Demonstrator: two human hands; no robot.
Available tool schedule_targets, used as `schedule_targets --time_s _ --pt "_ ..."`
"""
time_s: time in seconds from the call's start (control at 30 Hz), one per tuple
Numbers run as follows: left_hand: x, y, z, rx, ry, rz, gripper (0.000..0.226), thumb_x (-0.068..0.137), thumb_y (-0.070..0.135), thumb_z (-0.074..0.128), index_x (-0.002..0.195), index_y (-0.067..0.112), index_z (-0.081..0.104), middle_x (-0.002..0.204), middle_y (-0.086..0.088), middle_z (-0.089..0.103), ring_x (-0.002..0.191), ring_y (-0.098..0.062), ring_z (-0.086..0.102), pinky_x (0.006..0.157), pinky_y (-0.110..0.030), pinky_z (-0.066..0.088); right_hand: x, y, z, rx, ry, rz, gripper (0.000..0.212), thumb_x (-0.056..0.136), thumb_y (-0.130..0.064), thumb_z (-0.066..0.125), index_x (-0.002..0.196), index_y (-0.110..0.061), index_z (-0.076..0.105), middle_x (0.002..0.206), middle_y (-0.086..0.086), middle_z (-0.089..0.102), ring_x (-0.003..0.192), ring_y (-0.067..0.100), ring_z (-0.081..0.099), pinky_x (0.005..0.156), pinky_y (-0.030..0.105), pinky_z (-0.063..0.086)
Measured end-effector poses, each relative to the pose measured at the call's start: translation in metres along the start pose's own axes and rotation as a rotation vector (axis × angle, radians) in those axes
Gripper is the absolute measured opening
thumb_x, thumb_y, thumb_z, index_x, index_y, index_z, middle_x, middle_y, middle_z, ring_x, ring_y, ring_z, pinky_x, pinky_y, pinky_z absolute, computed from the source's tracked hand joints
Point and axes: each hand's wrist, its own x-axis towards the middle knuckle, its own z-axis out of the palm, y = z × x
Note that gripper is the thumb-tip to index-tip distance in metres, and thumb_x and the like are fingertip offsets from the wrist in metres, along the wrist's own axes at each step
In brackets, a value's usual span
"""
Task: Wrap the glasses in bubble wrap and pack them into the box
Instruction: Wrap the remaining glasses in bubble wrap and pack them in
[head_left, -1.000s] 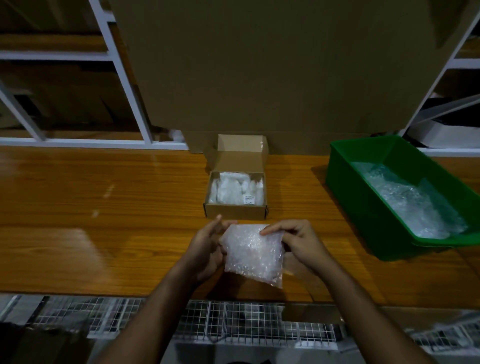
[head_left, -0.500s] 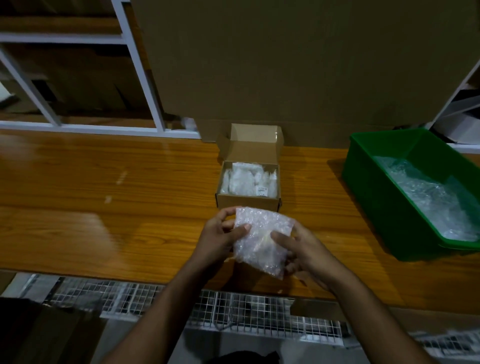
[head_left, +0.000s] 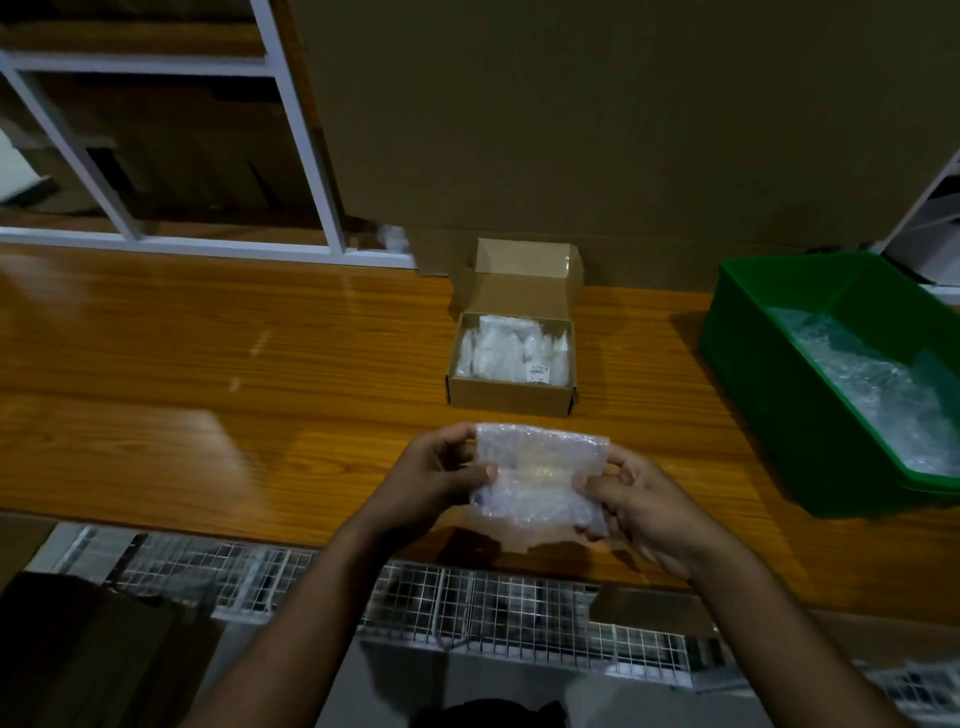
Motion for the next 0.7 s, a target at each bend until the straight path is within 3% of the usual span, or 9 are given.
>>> schedule_targets --time_s 0.07,0.17,0.27,0.33,0.4,0.47,0.57,0.63,0.7 --pt "-0.002 0.005 -0.005 0.007 -0.006 0.015 0.017 0.09 -0.004 0.064 0.103 0.004 0.071 0.101 -0.027 0.066 0.091 -0.036 0.063 0.078 -0.047 0.051 0.0 -0.001 0.0 0.063 0.007 -0.006 0.032 0.08 -0.009 0.067 0.112 -0.008 0.07 0.101 0.018 0.073 0.068 0.023 0.068 0.053 0.026 0.057" --pt "-0.004 0.01 -0.002 -0.066 0.0 -0.005 0.021 0.08 -0.004 0.067 0.082 0.013 0.079 0.11 -0.01 0.073 0.105 -0.025 0.068 0.086 -0.04 0.055 0.001 0.001 0.005 0.109 0.014 -0.061 0.018 0.078 -0.003 0.064 0.083 -0.01 0.08 0.095 0.01 0.074 0.064 0.018 0.068 0.051 0.023 0.055" --pt "-0.008 0.005 -0.005 -0.056 0.022 0.032 0.035 0.086 -0.009 0.056 0.073 0.014 0.079 0.11 -0.007 0.073 0.108 -0.02 0.065 0.088 -0.039 0.048 0.001 0.002 0.012 0.117 0.042 -0.087 0.037 0.089 0.011 0.05 0.072 -0.004 0.078 0.09 0.009 0.074 0.07 0.019 0.069 0.053 0.023 0.054" --pt "-0.01 0.0 -0.012 -0.02 0.064 0.054 0.039 0.087 -0.005 0.047 0.072 0.013 0.078 0.108 -0.005 0.073 0.107 -0.021 0.063 0.084 -0.035 0.045 -0.001 0.002 0.016 0.094 0.054 -0.098 0.045 0.093 0.012 0.036 0.075 0.002 0.075 0.09 0.013 0.074 0.074 0.022 0.069 0.056 0.027 0.055" --pt "-0.009 -0.005 -0.014 0.006 0.108 0.052 0.028 0.088 0.006 0.053 0.074 0.009 0.076 0.105 -0.003 0.073 0.101 -0.028 0.061 0.079 -0.032 0.046 0.0 0.002 0.02 0.054 0.062 -0.12 0.044 0.099 0.001 0.032 0.081 0.005 0.072 0.092 0.014 0.075 0.079 0.022 0.071 0.06 0.028 0.058" --pt "-0.006 -0.005 -0.016 0.044 0.13 0.057 0.008 0.08 0.019 0.079 0.081 0.011 0.078 0.107 0.0 0.073 0.1 -0.029 0.062 0.08 -0.039 0.053 0.004 0.002 0.023 -0.069 0.073 -0.16 0.033 0.098 -0.019 0.05 0.084 0.0 0.073 0.095 0.011 0.076 0.087 0.021 0.072 0.069 0.032 0.06" --pt "0.008 0.002 -0.024 0.106 0.046 0.038 0.048 0.069 0.011 0.089 0.113 0.019 0.07 0.124 -0.002 0.069 0.107 -0.026 0.068 0.088 -0.051 0.058 0.016 0.0 0.022 -0.381 0.102 -0.262 0.015 0.076 -0.019 0.081 0.09 -0.014 0.077 0.106 0.001 0.073 0.093 0.025 0.072 0.074 0.042 0.063" --pt "0.02 0.013 -0.029 0.184 0.012 0.021 0.053 0.072 0.006 0.087 0.12 0.018 0.067 0.136 -0.001 0.06 0.116 -0.018 0.065 0.092 -0.041 0.058 0.026 -0.009 0.021 -0.486 0.13 -0.313 0.033 0.076 -0.01 0.085 0.102 -0.024 0.072 0.113 -0.003 0.068 0.098 0.021 0.07 0.069 0.038 0.063" --pt "0.037 0.023 -0.032 0.349 0.045 0.067 0.032 0.076 0.006 0.084 0.104 0.013 0.072 0.135 0.004 0.056 0.115 -0.011 0.063 0.093 -0.034 0.058 0.038 -0.023 0.02 -0.622 0.202 -0.38 0.056 0.076 -0.008 0.084 0.117 -0.037 0.06 0.114 -0.008 0.063 0.098 0.01 0.067 0.066 0.033 0.062"
